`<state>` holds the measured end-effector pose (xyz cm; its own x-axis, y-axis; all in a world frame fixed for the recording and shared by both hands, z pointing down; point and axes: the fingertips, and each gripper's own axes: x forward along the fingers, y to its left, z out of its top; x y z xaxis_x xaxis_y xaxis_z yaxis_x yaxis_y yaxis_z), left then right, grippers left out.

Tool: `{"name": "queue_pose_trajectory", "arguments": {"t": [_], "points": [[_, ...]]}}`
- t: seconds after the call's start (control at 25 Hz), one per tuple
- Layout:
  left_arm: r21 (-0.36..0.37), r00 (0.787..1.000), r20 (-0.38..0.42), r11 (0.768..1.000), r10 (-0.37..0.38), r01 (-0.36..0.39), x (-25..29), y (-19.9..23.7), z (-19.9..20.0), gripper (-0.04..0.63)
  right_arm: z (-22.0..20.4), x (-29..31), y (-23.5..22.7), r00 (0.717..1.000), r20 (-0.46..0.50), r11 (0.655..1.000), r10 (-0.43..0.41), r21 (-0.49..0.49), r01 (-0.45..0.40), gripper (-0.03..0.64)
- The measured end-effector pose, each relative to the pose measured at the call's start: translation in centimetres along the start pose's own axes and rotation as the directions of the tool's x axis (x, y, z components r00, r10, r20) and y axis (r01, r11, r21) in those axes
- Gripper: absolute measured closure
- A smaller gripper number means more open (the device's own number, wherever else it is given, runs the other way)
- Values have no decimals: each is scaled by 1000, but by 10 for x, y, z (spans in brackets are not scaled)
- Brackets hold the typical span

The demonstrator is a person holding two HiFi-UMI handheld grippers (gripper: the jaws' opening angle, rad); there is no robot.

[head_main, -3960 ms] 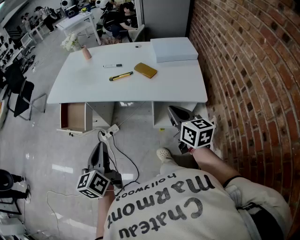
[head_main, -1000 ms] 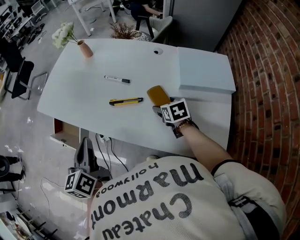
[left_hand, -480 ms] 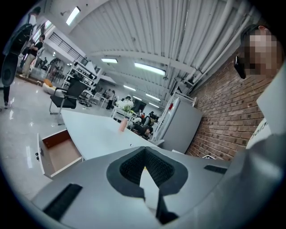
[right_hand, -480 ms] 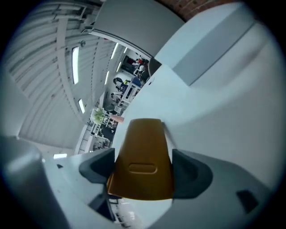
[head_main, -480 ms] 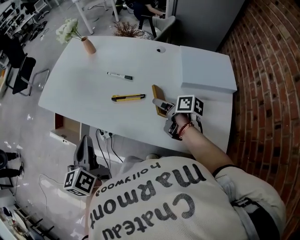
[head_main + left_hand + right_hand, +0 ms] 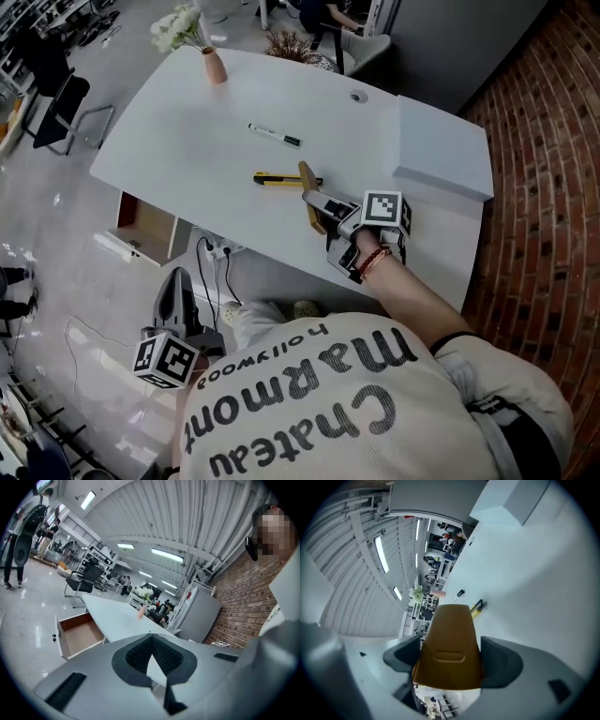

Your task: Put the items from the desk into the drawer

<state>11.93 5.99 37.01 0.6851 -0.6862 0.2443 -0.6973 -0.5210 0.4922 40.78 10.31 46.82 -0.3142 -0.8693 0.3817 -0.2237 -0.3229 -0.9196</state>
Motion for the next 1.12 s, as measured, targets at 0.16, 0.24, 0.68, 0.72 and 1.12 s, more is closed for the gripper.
{"name": "queue_pose_trajectory", "arguments": {"t": [0.16, 0.24, 0.68, 0.72, 1.12], "points": [[-17, 999, 17, 999, 32, -32, -10, 33, 17, 594, -26, 40, 24, 998, -55, 1000, 19, -15, -20, 207], [-31, 998, 31, 998, 60, -59, -15, 57, 27, 592, -44, 67, 38, 995, -98, 999, 32, -29, -35, 207], [-98, 980, 97, 982, 174, -164, -37, 162, 74, 594, -132, 196, 96, 938, -343, 990, 42, -115, -86, 207], [-107, 977, 102, 978, 188, -177, -40, 177, 82, 594, -144, 211, 105, 930, -364, 988, 40, -125, -91, 207], [-142, 949, 132, 953, 286, -267, -76, 276, 127, 594, -228, 315, 161, 859, -507, 979, 68, -134, -157, 207]]}}
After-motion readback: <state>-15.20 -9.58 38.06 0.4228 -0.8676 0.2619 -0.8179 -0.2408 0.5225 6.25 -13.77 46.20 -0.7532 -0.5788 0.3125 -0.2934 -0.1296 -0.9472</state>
